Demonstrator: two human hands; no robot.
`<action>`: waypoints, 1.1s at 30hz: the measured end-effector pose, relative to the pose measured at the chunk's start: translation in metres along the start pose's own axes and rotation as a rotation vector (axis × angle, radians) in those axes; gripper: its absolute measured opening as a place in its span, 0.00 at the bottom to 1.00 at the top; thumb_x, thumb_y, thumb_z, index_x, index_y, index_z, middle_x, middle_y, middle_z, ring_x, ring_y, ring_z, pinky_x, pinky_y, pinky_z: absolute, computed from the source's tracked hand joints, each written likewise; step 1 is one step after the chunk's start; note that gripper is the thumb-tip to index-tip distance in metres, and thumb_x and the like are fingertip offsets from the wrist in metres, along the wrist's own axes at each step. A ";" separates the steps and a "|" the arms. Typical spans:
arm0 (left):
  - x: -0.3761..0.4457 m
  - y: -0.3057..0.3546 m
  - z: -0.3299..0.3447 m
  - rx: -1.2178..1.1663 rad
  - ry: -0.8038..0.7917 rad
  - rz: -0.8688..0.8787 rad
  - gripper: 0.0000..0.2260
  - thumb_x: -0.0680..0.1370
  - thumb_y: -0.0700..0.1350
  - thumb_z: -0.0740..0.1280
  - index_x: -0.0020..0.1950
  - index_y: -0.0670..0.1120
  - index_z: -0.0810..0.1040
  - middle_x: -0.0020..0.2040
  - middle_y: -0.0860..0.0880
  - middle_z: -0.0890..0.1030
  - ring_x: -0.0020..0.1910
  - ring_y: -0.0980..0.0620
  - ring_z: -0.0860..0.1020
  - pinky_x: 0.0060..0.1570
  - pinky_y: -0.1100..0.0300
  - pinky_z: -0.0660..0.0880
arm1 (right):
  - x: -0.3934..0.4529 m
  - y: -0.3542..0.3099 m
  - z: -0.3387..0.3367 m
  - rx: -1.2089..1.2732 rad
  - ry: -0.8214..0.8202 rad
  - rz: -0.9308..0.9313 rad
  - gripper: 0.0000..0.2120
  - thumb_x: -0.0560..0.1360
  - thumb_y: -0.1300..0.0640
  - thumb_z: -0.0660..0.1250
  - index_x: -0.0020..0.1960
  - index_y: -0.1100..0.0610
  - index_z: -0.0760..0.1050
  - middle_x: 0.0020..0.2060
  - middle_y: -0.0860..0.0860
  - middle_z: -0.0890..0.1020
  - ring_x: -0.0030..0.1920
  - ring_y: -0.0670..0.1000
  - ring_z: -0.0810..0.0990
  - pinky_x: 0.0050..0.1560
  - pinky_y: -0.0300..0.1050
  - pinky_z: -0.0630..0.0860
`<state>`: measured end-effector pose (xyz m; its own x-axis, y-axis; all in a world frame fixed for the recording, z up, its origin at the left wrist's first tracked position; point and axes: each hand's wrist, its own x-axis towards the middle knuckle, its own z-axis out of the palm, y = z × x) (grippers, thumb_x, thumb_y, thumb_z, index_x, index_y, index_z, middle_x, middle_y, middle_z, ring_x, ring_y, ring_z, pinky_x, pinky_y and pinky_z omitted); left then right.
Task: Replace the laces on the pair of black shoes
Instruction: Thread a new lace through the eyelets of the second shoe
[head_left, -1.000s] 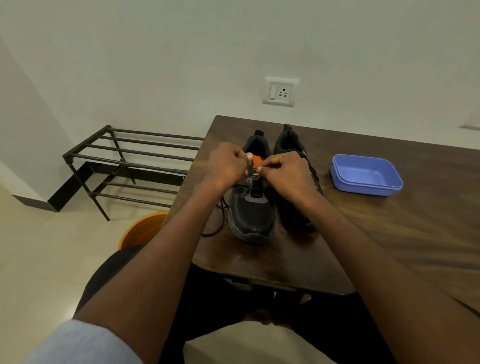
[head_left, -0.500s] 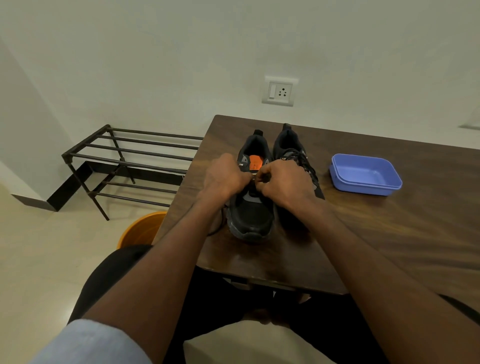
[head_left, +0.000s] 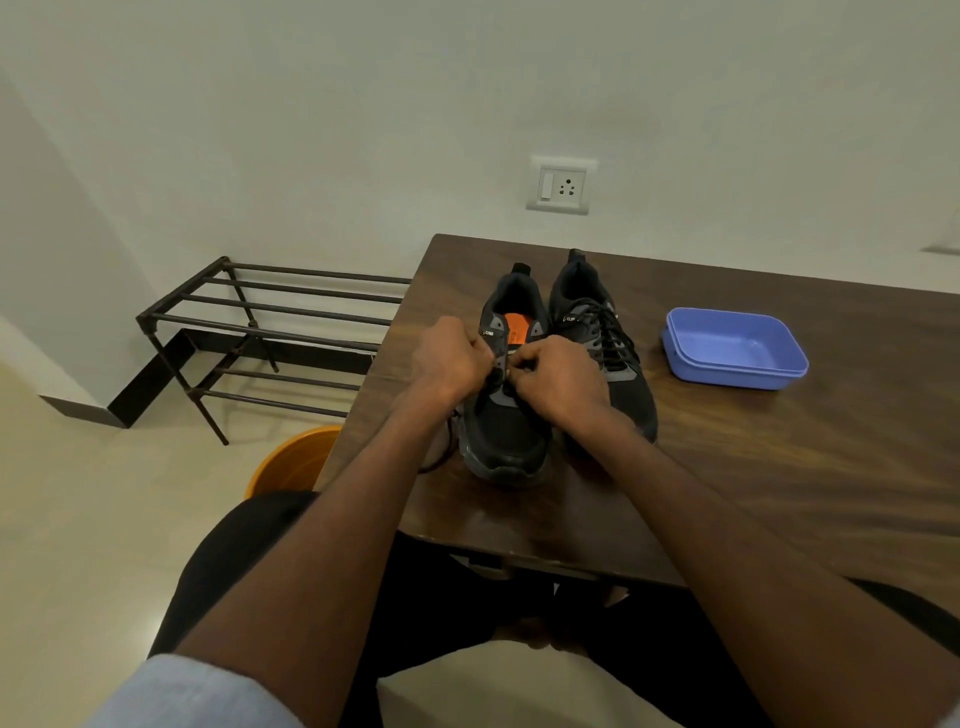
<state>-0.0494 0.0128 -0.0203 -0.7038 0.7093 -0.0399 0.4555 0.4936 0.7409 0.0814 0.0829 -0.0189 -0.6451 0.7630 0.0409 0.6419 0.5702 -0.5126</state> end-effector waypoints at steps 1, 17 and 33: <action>-0.002 0.000 -0.002 -0.011 -0.021 0.020 0.07 0.80 0.39 0.70 0.45 0.50 0.82 0.47 0.48 0.85 0.46 0.50 0.85 0.50 0.48 0.84 | 0.000 0.000 0.001 0.013 0.017 0.008 0.08 0.80 0.52 0.69 0.55 0.45 0.85 0.50 0.45 0.85 0.48 0.49 0.82 0.47 0.50 0.81; 0.011 0.012 -0.022 0.369 -0.186 0.489 0.10 0.76 0.34 0.69 0.47 0.50 0.82 0.40 0.51 0.79 0.44 0.49 0.78 0.41 0.59 0.72 | 0.001 -0.004 0.005 -0.007 0.016 0.083 0.08 0.80 0.50 0.68 0.55 0.46 0.84 0.47 0.49 0.85 0.47 0.54 0.83 0.47 0.52 0.81; 0.009 0.003 -0.031 0.269 -0.191 0.419 0.12 0.74 0.32 0.70 0.43 0.49 0.83 0.43 0.50 0.82 0.46 0.48 0.81 0.52 0.44 0.81 | 0.003 -0.002 0.012 0.438 -0.043 0.237 0.06 0.75 0.52 0.73 0.44 0.41 0.86 0.49 0.43 0.86 0.53 0.49 0.82 0.59 0.53 0.81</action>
<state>-0.0711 0.0052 0.0025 -0.3315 0.9398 0.0826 0.8174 0.2424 0.5226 0.0727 0.0805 -0.0277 -0.5253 0.8375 -0.1507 0.5446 0.1948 -0.8158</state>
